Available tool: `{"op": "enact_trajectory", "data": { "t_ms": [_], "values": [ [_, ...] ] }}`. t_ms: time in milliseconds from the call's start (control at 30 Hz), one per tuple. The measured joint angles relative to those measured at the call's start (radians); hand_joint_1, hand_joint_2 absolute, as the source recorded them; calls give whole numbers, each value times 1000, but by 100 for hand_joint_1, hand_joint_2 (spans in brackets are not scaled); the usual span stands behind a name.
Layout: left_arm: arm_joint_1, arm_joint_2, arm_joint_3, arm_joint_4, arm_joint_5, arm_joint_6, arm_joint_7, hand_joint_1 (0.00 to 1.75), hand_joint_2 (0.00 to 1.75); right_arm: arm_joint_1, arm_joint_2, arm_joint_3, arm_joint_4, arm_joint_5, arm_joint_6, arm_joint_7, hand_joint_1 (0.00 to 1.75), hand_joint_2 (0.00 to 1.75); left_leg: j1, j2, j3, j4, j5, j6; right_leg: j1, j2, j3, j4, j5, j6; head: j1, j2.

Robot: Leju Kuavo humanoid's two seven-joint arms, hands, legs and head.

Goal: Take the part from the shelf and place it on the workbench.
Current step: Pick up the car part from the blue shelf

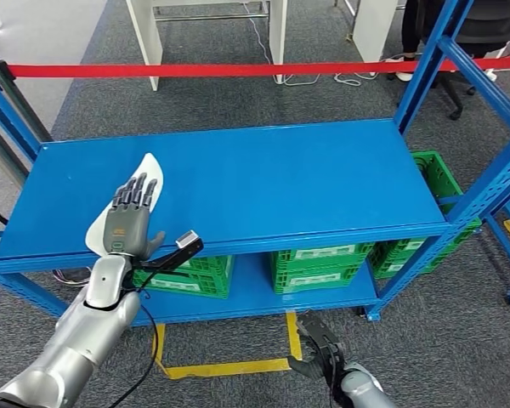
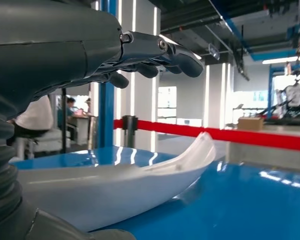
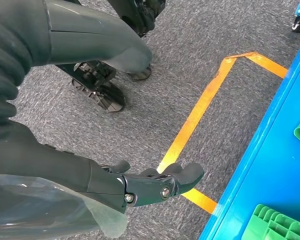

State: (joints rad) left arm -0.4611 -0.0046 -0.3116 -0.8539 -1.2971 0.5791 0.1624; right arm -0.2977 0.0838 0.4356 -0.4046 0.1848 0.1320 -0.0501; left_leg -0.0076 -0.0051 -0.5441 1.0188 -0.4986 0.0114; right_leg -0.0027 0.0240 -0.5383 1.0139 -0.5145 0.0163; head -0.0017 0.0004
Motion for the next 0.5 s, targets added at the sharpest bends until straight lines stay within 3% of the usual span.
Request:
{"op": "enact_trajectory", "data": {
  "t_ms": [500],
  "values": [
    [-151, 3, -29, 206, -90, -157, 132, 0, 175, -13, 5, 0, -2, 7, 10, 28, 0, 175, 0, 0, -1, 0, 1, 0, 0, -1, 0, 0, 0, 0, 0, 0]
  ]
}}
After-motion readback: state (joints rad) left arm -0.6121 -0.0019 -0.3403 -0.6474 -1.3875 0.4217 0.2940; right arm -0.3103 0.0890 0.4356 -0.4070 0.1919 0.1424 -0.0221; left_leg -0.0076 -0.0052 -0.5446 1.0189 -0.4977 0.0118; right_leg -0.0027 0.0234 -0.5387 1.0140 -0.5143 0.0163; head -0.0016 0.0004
